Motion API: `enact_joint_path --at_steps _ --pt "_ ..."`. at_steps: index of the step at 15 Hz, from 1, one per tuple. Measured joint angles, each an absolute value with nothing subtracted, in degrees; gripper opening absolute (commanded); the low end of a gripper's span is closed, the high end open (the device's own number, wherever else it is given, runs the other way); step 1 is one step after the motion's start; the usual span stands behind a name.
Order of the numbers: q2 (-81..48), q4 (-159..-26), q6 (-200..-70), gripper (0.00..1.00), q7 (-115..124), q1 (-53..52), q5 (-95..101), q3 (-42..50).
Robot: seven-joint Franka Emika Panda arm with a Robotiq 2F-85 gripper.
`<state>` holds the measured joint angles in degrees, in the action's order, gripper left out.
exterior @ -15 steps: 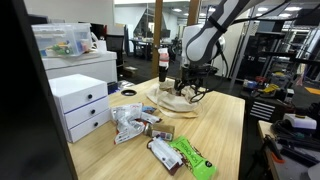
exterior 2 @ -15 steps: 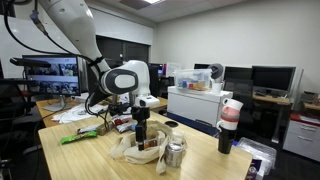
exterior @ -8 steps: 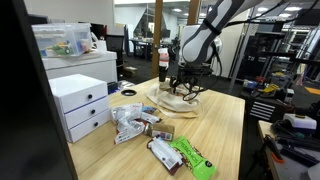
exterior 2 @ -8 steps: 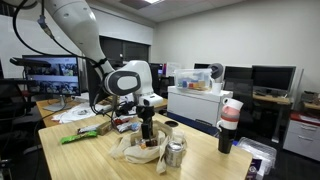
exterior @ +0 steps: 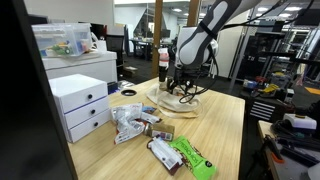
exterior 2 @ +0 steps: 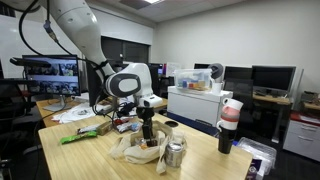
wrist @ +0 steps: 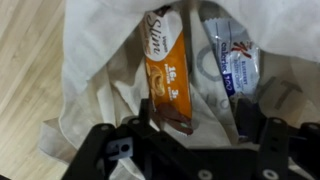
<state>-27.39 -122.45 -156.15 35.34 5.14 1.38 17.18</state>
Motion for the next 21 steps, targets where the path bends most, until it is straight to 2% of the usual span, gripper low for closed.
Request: enact_joint_path --at_steps 1,2,3,4,6,7,13,14,21 --pt "-27.82 -122.34 -156.29 0.77 35.34 4.97 1.16 16.91" --pt "-28.26 -122.22 -156.45 0.77 35.33 4.9 0.72 16.53" --pt "-28.76 -122.06 -156.54 0.69 35.33 4.88 0.31 16.11" --pt "-29.17 -121.88 -156.62 0.71 35.33 4.88 0.08 15.81" --pt "-29.89 -121.5 -156.93 0.61 35.33 4.84 -0.33 15.46" --pt "-30.05 -121.4 -157.06 0.43 35.32 4.82 -0.45 15.38" --pt "-30.1 -121.12 -157.35 0.03 35.31 4.58 -0.48 15.35" --pt "-30.12 -121.08 -157.41 0.0 35.31 4.45 -0.48 15.35" --pt "-30.38 -121.01 -157.77 0.0 35.25 4.1 -0.48 15.31"
